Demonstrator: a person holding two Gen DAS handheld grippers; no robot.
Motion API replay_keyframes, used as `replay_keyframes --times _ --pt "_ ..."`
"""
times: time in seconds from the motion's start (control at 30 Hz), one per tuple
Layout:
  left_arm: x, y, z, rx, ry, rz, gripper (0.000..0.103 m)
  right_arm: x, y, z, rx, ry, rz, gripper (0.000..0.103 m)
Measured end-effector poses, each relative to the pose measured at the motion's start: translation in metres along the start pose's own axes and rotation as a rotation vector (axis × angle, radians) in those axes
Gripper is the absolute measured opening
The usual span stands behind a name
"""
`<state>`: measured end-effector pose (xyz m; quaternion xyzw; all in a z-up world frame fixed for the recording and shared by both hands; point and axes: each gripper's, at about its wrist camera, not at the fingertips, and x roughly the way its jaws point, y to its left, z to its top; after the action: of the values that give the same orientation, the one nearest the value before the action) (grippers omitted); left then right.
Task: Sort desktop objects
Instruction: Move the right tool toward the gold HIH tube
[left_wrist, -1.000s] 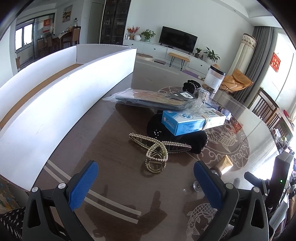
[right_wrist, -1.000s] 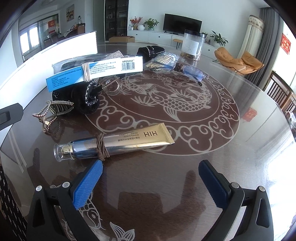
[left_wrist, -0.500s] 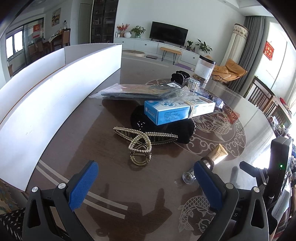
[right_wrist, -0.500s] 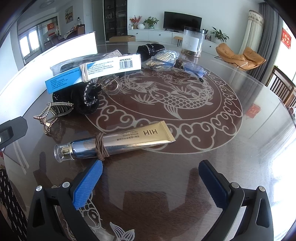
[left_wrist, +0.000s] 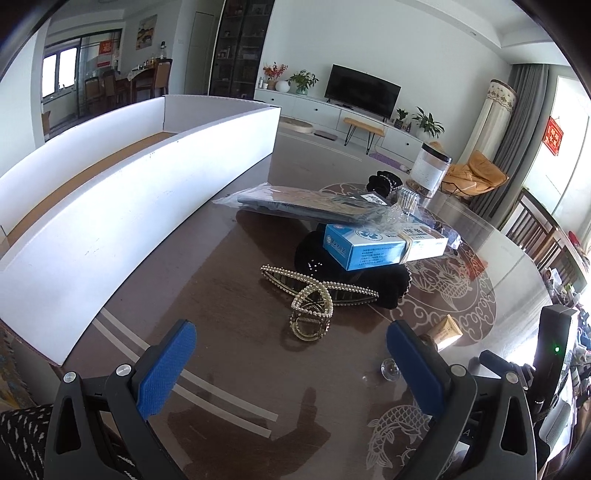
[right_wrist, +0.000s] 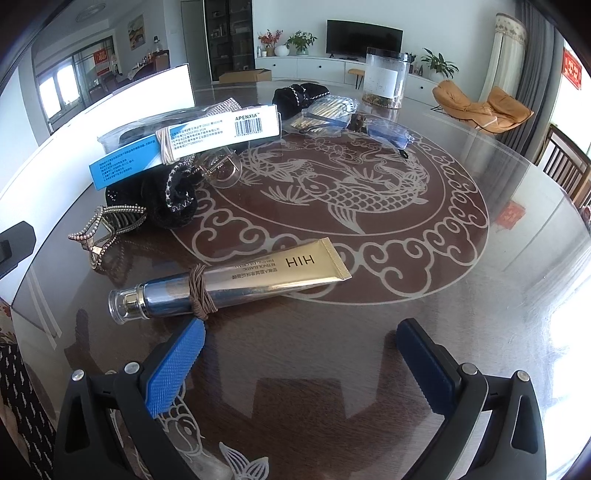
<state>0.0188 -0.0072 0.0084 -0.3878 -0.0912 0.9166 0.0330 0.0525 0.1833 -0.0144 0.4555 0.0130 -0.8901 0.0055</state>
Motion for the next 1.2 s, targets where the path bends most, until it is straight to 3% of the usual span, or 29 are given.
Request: replay_keyframes --times 0.4,0.7,0.83,0.97,1.2 --pt "0.006 -0.007 -0.007 0.028 0.017 0.053 0.103 0.0 -0.001 0.0 0.003 0.0 0.001 0.103" --pt "0.006 0.002 -0.006 0.001 0.024 0.072 0.103 0.009 -0.046 0.015 0.203 0.022 -0.139 0.103" --pt "0.007 0.002 -0.007 0.0 0.03 0.071 0.103 -0.007 -0.048 0.009 0.269 -0.012 -0.031 0.103" --pt "0.006 -0.002 -0.007 0.015 0.027 0.079 0.103 -0.011 -0.019 0.022 0.194 -0.04 0.052 0.103" --pt "0.004 0.007 -0.007 -0.014 0.029 0.085 0.103 0.014 0.016 0.046 0.136 -0.006 0.059 0.103"
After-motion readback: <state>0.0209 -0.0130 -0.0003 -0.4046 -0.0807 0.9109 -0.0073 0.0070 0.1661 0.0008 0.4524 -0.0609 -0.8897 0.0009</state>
